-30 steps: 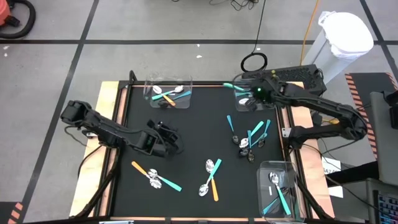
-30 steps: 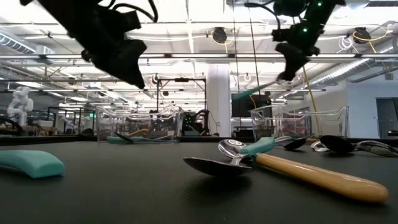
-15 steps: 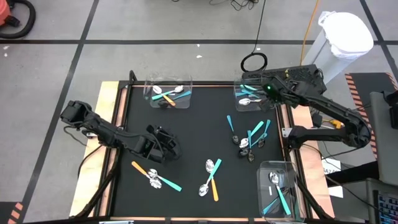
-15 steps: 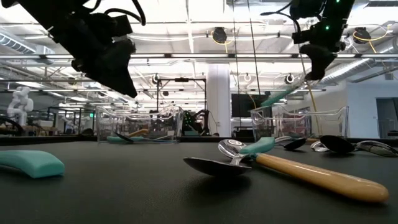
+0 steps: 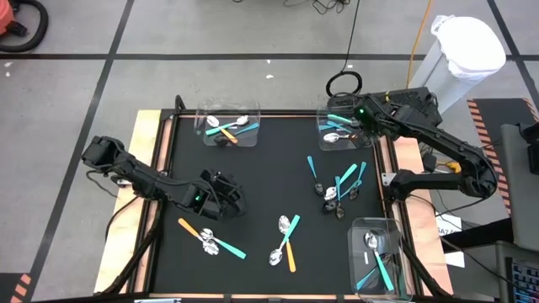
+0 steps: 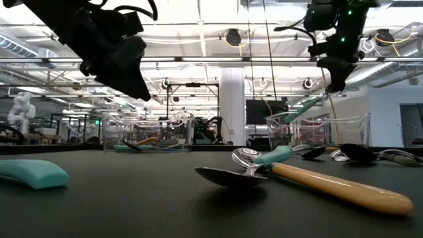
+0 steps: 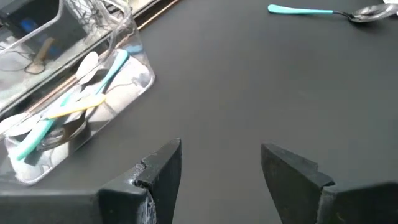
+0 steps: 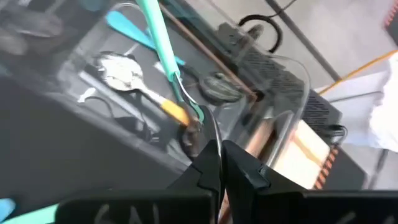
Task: Sort silverware by color (type)
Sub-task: Put the light blue spoon into the top right transparent bin, then put the yellow spoon into the bottom transparent bin
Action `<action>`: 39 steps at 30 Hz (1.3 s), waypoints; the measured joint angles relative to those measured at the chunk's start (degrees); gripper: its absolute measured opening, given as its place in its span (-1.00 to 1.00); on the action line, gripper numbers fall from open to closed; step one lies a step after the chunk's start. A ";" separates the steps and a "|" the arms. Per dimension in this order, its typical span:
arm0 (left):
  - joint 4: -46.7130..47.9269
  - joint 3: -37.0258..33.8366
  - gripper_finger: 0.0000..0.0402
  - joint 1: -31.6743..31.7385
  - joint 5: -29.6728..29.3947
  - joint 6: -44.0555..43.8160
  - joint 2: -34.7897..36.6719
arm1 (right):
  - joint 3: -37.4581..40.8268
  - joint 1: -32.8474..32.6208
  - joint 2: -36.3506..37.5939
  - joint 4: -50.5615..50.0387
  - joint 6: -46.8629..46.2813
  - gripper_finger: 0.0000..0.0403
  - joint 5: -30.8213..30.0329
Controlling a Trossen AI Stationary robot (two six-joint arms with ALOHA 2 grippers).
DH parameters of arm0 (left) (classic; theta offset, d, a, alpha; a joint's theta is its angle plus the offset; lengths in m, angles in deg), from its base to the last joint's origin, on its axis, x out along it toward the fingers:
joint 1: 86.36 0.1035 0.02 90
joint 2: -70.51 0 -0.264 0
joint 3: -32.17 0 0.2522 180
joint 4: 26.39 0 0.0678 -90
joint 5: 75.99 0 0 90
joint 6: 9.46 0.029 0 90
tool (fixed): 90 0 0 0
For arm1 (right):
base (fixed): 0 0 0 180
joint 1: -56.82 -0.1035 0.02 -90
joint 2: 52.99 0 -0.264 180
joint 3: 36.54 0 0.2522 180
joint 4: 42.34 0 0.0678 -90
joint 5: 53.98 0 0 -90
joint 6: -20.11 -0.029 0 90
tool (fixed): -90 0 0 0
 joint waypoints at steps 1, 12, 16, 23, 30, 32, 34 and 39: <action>0.00 0.00 0.08 -0.08 0.26 0.03 0.00 | 0.00 -0.03 0.11 -0.08 0.01 -0.97 0.28; 0.04 0.00 0.08 -0.08 2.70 -0.34 0.00 | 0.00 1.57 -0.03 -0.15 2.06 -0.97 1.32; -0.05 0.00 0.08 -0.89 5.20 -0.45 0.00 | 0.01 3.17 -1.68 1.88 3.54 -0.97 1.39; -0.42 0.00 0.08 -2.75 9.86 -0.44 0.00 | 0.02 4.10 -4.59 2.32 7.48 -0.67 1.47; -0.17 0.00 0.08 -4.34 27.63 1.95 0.00 | 0.02 3.25 -2.35 4.14 3.58 -0.18 8.23; 0.37 0.02 0.08 -5.09 33.22 2.67 0.00 | 0.02 2.46 -1.29 4.49 2.10 -0.13 16.98; 1.13 0.02 0.08 -5.86 38.99 1.56 0.00 | 0.02 1.33 -0.34 5.41 0.48 -0.11 24.58; 2.79 0.04 0.08 -8.55 47.84 -1.89 -0.02 | 0.02 -3.01 1.81 7.75 -2.78 -0.15 31.46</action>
